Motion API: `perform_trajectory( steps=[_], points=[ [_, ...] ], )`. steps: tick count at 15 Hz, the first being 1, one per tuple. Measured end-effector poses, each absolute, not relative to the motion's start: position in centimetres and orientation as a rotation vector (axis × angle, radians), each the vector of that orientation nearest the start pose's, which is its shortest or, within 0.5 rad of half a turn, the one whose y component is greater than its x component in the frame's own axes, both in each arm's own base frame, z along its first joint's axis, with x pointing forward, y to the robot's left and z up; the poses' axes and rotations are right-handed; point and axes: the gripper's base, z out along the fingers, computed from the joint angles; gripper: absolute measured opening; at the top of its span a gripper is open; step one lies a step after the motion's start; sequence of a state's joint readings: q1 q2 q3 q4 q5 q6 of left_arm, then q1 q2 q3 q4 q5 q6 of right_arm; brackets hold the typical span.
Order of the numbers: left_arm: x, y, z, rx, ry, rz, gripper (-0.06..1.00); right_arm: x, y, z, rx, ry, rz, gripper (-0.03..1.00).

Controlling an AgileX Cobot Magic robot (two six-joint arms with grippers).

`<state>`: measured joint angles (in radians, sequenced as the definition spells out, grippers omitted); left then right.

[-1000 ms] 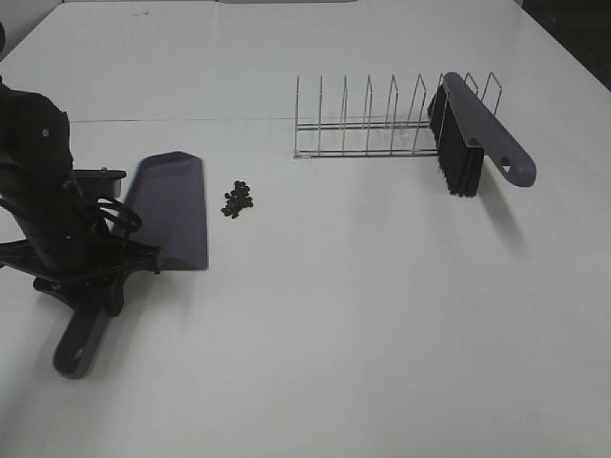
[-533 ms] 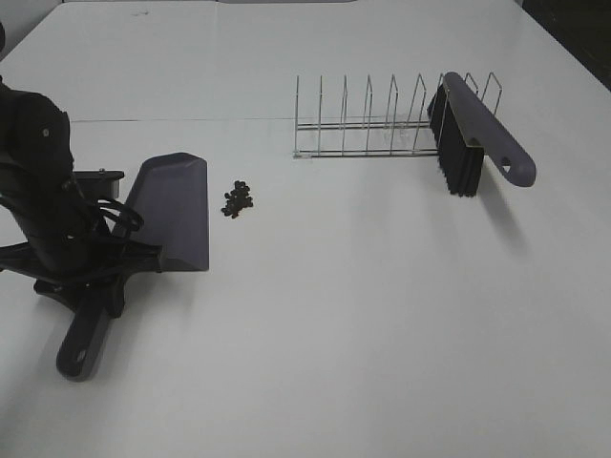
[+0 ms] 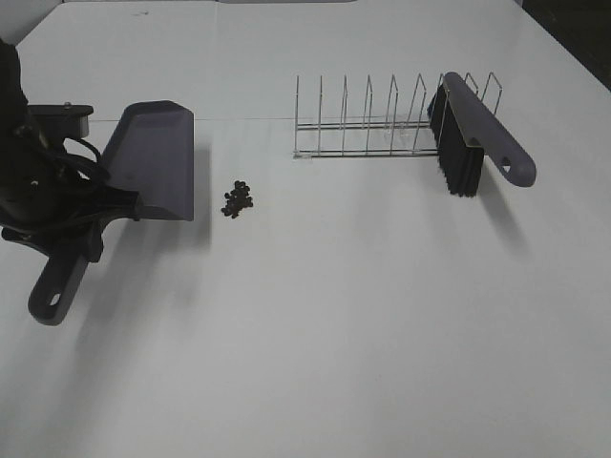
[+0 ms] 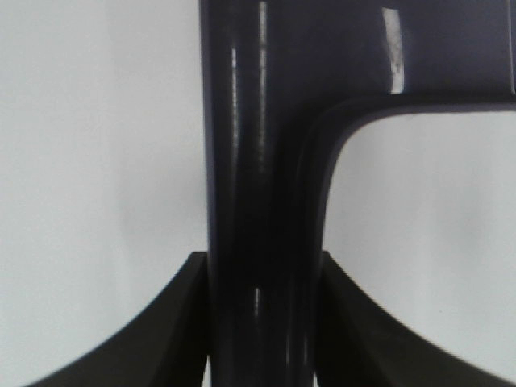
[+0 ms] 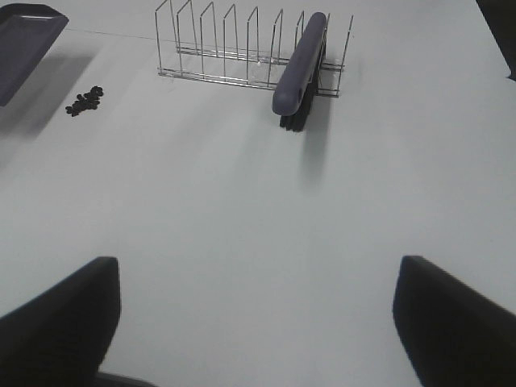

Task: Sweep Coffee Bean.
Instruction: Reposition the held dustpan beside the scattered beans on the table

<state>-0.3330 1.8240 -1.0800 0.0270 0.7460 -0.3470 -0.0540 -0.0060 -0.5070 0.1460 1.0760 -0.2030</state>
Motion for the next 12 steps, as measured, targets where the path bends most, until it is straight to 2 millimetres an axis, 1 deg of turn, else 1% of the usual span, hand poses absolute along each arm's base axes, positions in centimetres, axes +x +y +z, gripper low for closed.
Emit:
perform_trajectory(
  steps=[12],
  points=[
    [31.94,-10.83,16.17,0.014,2.954,-0.059,0.32,-0.71,1.24,27.87,-0.161,2.031,0.018,0.78]
  ],
)
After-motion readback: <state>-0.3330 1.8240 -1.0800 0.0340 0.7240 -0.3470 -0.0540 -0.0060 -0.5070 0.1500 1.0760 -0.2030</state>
